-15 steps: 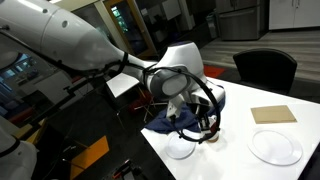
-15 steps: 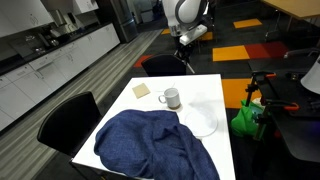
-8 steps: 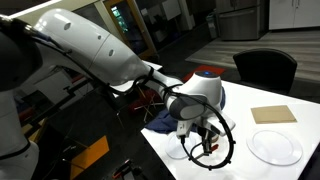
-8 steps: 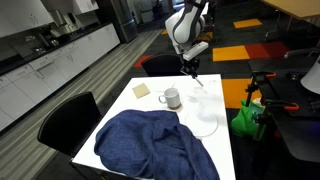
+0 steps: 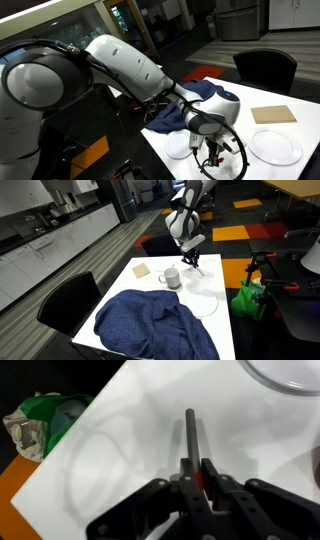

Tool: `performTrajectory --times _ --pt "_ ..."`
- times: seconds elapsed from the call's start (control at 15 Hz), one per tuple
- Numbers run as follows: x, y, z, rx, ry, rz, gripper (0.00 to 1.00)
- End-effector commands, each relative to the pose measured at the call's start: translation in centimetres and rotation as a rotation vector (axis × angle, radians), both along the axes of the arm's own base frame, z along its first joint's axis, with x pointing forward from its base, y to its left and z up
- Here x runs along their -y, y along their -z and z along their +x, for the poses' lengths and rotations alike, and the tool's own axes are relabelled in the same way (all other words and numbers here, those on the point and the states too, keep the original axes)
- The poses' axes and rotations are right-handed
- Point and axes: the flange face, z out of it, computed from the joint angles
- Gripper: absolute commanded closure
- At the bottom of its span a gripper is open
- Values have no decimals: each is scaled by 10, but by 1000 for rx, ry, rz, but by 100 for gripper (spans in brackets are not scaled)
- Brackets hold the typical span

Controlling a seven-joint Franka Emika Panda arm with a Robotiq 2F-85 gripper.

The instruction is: Take the pen out of the cup and put it on the table

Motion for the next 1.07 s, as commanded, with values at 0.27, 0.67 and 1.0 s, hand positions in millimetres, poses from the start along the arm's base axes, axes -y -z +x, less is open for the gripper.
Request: performTrajectory --times 0.27,0.67,1.0 --pt "-2 -8 30 28 -29 -11 38" --pt "-27 -130 49 220 -113 -97 0" --pt "-43 -235 48 360 -187 -184 0"
